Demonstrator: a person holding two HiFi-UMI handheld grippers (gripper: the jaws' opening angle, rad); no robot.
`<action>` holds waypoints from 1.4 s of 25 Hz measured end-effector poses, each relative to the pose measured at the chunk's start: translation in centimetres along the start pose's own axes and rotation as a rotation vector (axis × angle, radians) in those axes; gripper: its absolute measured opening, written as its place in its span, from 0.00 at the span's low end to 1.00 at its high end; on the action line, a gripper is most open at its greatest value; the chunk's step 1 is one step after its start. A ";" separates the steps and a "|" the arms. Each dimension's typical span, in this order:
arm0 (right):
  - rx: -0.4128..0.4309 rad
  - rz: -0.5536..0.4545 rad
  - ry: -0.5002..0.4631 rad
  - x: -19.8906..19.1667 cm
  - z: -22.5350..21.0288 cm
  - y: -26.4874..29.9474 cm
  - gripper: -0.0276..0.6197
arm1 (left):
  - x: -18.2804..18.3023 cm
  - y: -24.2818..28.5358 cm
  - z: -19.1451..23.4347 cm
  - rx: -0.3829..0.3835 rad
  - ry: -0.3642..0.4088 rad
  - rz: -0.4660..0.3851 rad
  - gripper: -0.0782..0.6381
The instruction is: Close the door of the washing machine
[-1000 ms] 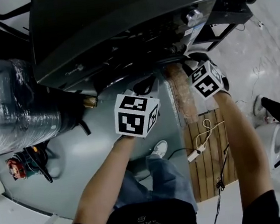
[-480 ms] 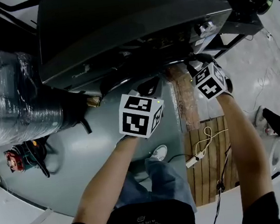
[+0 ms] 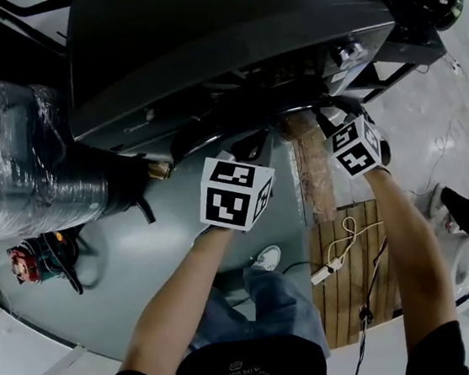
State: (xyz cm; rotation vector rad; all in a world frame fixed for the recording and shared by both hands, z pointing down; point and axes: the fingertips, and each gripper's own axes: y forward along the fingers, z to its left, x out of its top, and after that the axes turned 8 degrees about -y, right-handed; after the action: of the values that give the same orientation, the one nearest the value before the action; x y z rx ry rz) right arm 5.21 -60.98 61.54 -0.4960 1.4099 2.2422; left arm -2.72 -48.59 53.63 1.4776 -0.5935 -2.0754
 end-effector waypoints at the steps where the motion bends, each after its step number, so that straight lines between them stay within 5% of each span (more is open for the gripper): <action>1: -0.009 0.000 -0.005 -0.1 -0.1 0.0 0.30 | 0.0 0.0 0.1 0.002 0.001 0.001 0.16; 16: -0.009 0.063 -0.113 -0.1 -0.4 1.0 0.32 | 1.0 -2.8 1.5 0.069 -0.016 -0.038 0.16; 25: -0.040 -0.001 0.144 3.1 -0.3 -2.6 0.32 | 3.3 -7.9 2.9 0.109 -0.050 -0.095 0.16; 35: -0.019 -0.178 0.262 14.1 4.0 -8.7 0.31 | 5.6 -16.3 5.4 0.147 -0.073 -0.171 0.16</action>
State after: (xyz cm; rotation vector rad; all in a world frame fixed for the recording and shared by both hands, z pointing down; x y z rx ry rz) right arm -2.17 -51.50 49.39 -0.9125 1.4064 2.1076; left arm -11.92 -39.34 41.16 1.5895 -0.6816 -2.2665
